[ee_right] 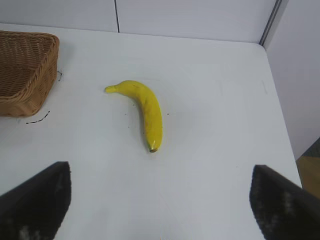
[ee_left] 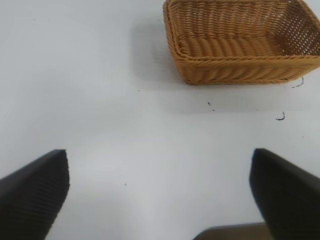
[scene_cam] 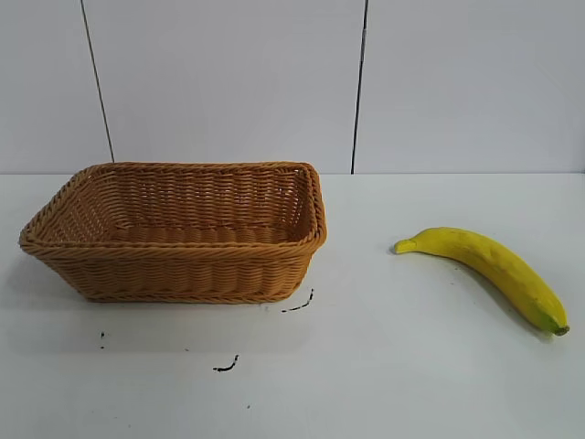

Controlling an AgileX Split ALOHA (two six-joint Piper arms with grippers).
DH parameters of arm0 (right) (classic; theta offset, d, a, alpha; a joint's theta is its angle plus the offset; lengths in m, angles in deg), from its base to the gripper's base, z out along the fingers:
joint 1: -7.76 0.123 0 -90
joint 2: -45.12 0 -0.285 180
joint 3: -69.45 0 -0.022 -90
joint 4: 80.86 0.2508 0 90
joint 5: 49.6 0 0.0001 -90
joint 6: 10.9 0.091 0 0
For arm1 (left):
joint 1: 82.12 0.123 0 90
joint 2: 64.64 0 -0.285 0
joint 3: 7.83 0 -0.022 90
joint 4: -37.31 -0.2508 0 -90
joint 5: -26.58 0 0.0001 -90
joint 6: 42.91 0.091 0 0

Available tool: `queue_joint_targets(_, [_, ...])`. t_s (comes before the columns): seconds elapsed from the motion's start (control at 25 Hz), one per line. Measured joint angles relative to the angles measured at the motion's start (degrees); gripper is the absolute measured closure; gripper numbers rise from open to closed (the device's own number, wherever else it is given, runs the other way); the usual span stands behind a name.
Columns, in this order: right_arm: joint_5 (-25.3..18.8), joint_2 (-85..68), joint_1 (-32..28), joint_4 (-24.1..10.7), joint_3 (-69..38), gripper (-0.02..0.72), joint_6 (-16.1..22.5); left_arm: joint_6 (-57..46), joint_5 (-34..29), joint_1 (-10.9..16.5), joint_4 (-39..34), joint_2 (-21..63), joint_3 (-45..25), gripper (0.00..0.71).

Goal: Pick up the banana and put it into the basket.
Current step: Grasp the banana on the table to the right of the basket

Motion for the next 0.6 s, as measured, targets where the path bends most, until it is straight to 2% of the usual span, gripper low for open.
queue_joint_targets(0.28, [0.3, 24.4, 0.0, 0.0, 13.2, 0.008, 0.0, 0.0, 0.0, 0.0, 0.0, 0.0, 0.0, 0.015])
queue_joint_targets(0.6, [-1.3, 45.8, 0.0, 0.1, 24.5, 0.008, -0.4, 0.0, 0.0, 0.0, 0.0, 0.0, 0.0, 0.015])
